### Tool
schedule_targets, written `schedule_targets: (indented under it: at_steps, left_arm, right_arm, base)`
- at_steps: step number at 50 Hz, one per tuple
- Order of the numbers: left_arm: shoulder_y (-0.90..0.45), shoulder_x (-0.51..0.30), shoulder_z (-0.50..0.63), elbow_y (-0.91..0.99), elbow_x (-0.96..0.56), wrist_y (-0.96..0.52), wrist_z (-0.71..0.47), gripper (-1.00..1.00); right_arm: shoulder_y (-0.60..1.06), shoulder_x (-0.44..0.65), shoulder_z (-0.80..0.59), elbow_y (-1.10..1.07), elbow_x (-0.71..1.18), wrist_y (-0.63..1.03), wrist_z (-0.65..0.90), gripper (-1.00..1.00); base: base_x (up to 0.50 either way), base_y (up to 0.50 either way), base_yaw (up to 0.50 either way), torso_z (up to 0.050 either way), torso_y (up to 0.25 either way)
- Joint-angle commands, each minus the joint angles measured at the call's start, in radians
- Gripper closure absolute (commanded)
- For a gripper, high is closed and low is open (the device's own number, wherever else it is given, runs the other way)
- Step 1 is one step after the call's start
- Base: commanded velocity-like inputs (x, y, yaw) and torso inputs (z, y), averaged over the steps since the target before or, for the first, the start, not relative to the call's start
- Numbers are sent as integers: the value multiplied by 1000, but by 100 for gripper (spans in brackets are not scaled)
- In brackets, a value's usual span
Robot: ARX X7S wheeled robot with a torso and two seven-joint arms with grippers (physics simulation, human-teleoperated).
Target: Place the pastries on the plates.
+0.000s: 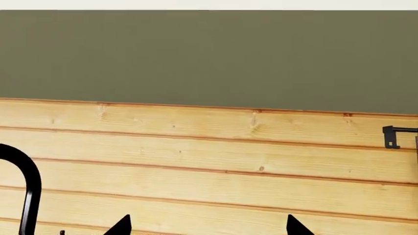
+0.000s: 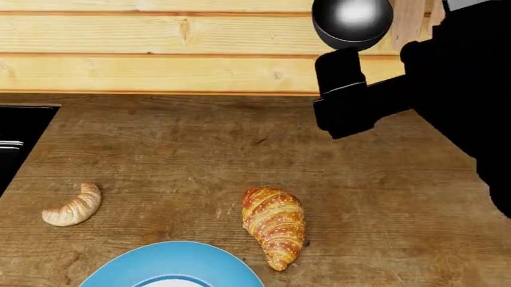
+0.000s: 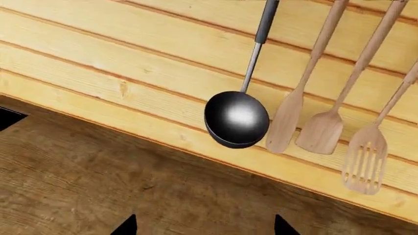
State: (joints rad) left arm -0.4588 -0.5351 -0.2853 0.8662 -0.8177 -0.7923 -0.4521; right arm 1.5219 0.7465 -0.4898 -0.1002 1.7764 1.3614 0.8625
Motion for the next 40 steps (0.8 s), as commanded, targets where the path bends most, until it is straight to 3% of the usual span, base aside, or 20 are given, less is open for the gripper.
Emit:
schedule_targets:
  at_steps: [1,10,16,29,40]
  left_arm:
    - [7,6,16,-28,27,35,23,-100]
    - [25,0,-2,-9,6,31,15,-100]
    - [31,-3,-12,6,-9,23,2,-100]
    - [51,-7,-21,25,-27,18,-13,-100]
    - [54,-12,-25,30,-33,21,-20,-100]
  right_arm:
    - [174,-128,-205,303,-243,90,-289,-100]
    - [171,-179,-356,418,-409,53,-490,-100]
    - [140,-193,-394,440,-412,57,-543,-100]
    - [119,-218,-383,417,-365,55,-517,-100]
    - [157,-241,-308,299,-148,118,-333,-100]
  base:
    - [0,0,0,0,0]
    - [0,0,0,0,0]
    - [0,0,0,0,0]
    - [0,0,0,0,0]
    - [0,0,0,0,0]
